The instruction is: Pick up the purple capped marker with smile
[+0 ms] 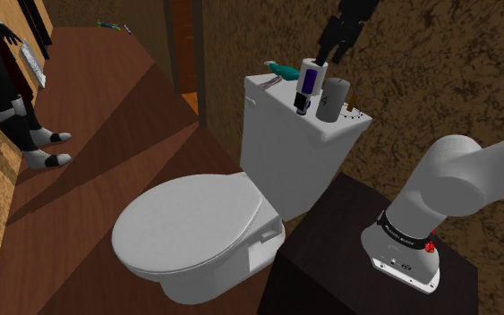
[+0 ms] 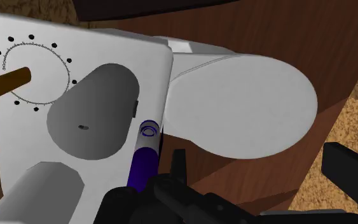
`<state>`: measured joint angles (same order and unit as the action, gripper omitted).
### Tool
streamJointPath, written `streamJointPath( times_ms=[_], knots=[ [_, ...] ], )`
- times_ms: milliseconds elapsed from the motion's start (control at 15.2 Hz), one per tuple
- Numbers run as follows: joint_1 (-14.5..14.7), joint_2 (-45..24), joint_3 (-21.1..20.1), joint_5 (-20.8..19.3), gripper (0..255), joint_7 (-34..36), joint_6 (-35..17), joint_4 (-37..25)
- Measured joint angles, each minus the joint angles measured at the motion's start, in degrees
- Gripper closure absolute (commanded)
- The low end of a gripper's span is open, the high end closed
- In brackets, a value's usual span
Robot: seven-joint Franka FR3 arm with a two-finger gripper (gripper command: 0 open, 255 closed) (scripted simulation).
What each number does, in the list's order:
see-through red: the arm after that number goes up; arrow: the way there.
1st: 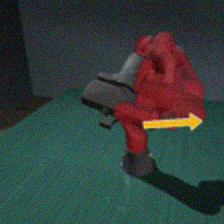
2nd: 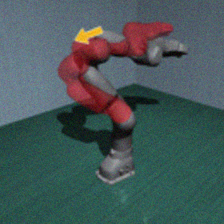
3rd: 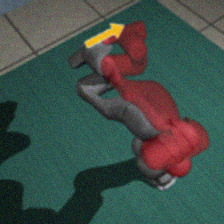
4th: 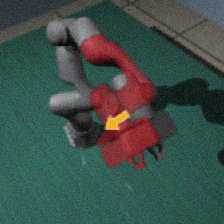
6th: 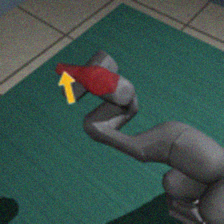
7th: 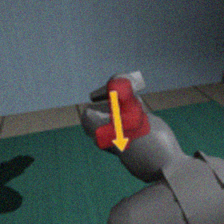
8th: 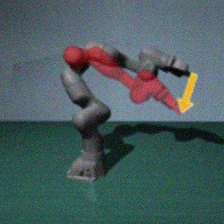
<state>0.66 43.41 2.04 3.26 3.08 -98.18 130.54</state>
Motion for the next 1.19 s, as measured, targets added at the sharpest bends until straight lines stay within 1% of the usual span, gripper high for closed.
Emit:
streamJointPath(
  times_ms=[132,264,792,990,1188],
  knots=[
    [0.0,-0.8,0.5,-0.4,0,-1.0,0.0,-0.2],
    [0.2,-4.1,2.1,-1.9,0,-4.4,0.1,-1.9],
    [0.8,-20.4,8.2,-7.5,0,-19.9,0.0,-10.9],
    [0.9,-21.9,8.5,-7.9,0,-20.9,-1.5,-10.3],
    [0.8,-21.7,8.6,-8.0,0,-21.0,-3.6,-7.9]
  ],
)
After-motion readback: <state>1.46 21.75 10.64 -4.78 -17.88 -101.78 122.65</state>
